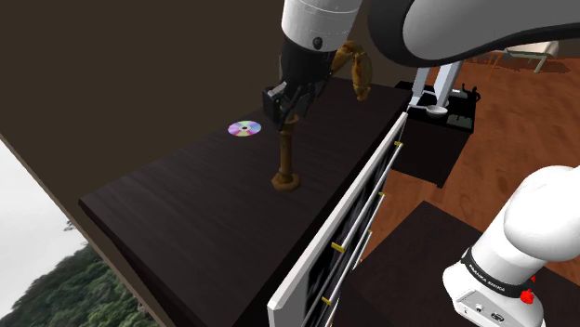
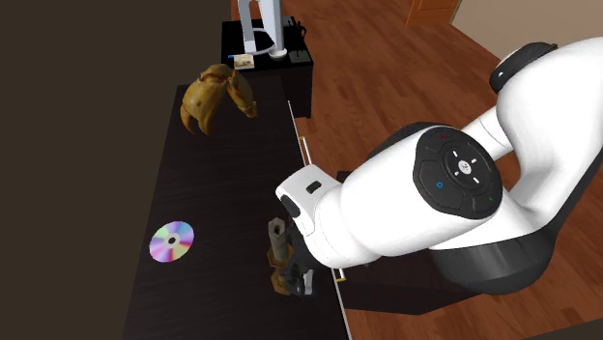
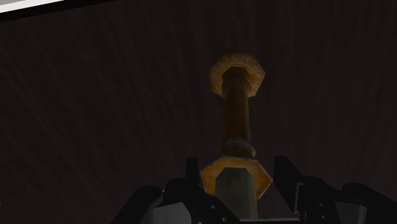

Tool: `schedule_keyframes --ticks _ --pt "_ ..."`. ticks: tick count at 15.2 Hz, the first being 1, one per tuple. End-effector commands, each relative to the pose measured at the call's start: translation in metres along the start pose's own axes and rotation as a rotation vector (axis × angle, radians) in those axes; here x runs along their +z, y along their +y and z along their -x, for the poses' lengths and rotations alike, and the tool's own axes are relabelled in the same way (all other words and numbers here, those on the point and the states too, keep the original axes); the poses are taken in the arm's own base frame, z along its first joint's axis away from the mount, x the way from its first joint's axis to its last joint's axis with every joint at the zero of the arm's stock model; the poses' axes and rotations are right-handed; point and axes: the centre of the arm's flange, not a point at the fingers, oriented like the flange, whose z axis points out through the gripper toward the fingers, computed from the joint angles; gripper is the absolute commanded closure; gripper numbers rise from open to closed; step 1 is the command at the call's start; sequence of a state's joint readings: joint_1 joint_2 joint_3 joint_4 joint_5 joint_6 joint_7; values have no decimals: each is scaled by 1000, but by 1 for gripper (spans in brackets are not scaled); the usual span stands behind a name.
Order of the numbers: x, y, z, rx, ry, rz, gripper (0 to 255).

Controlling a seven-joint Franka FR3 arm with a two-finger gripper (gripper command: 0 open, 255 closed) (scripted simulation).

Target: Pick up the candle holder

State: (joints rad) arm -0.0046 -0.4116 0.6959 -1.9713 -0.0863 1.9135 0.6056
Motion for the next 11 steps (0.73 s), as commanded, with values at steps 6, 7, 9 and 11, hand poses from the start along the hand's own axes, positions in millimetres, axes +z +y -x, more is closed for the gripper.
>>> schedule_keyframes --ticks 6,7,9,11 --pt "1 0 0 0 -2 1 255" --pt "1 0 0 0 -2 1 255" --pt "-4 1 -1 0 -2 1 255" --pt "-13 2 -5 0 -2 1 255"
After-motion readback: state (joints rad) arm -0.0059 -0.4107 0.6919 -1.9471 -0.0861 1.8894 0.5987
